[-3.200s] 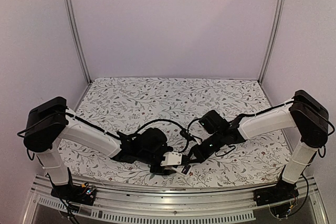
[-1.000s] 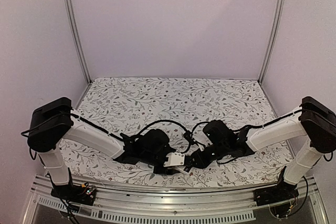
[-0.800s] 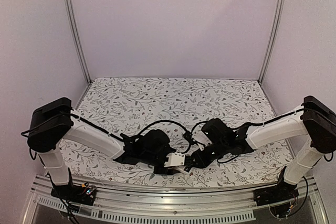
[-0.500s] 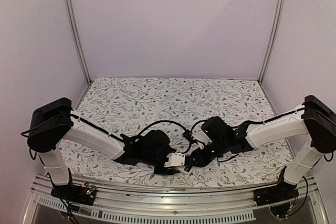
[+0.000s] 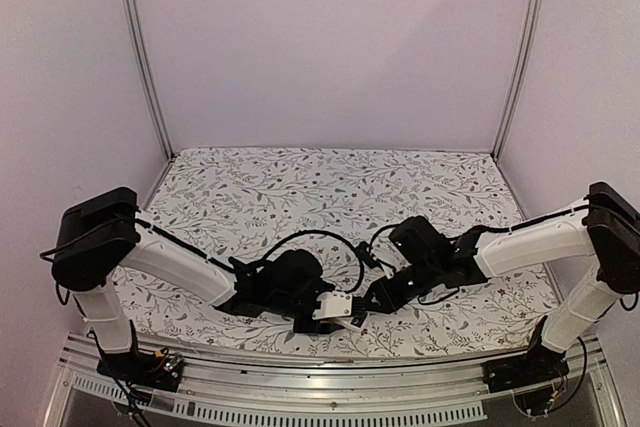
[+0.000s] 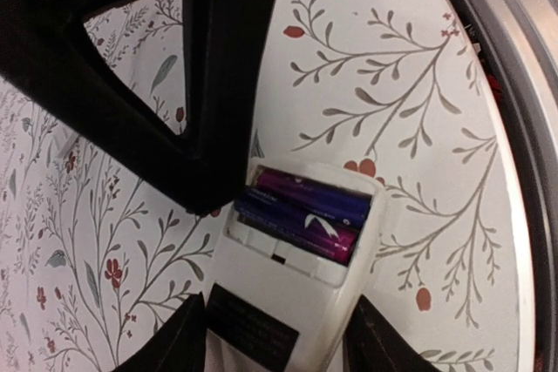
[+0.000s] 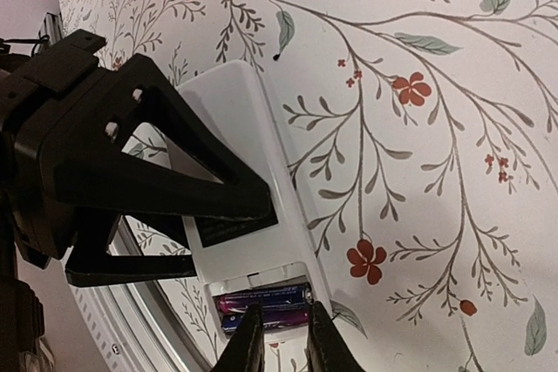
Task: Load the batteries into the remote control
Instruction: Load the battery into the battery compartment, then press the battery in the battery compartment.
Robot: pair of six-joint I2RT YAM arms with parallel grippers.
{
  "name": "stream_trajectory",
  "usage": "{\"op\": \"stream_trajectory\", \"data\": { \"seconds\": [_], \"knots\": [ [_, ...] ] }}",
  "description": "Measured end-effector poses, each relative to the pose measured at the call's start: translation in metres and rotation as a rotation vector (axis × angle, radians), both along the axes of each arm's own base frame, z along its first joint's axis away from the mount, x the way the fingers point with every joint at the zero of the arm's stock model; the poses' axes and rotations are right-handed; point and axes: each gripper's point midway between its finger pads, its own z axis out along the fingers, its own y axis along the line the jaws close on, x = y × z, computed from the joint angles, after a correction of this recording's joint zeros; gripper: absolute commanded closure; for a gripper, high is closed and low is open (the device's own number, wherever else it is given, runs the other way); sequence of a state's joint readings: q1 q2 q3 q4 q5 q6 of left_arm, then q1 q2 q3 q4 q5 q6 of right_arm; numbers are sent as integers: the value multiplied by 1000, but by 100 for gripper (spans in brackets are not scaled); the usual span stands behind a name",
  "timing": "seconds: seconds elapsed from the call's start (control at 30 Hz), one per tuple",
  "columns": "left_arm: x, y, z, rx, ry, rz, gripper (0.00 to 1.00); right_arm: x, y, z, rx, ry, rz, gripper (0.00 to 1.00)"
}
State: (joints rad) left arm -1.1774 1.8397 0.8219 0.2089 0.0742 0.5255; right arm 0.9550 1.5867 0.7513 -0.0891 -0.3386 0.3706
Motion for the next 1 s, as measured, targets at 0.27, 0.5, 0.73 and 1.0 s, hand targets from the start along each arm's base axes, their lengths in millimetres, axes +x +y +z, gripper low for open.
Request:
{"op": "stream_trajectory", "data": {
  "seconds": [0.27,0.5,0.73,1.0],
  "knots": [
    [0,0,0,0,-1,0,47,-6,-1,-16,-21,49,12,86],
    [0,0,0,-1,0,1,47,-6,2,-18,-11,47,20,89],
    [0,0,0,0,0,1,47,-5,4,-19,-6,40,26,89],
    [0,0,0,0,0,0,47,-4,3,-18,-25,31,41,84]
  ]
}}
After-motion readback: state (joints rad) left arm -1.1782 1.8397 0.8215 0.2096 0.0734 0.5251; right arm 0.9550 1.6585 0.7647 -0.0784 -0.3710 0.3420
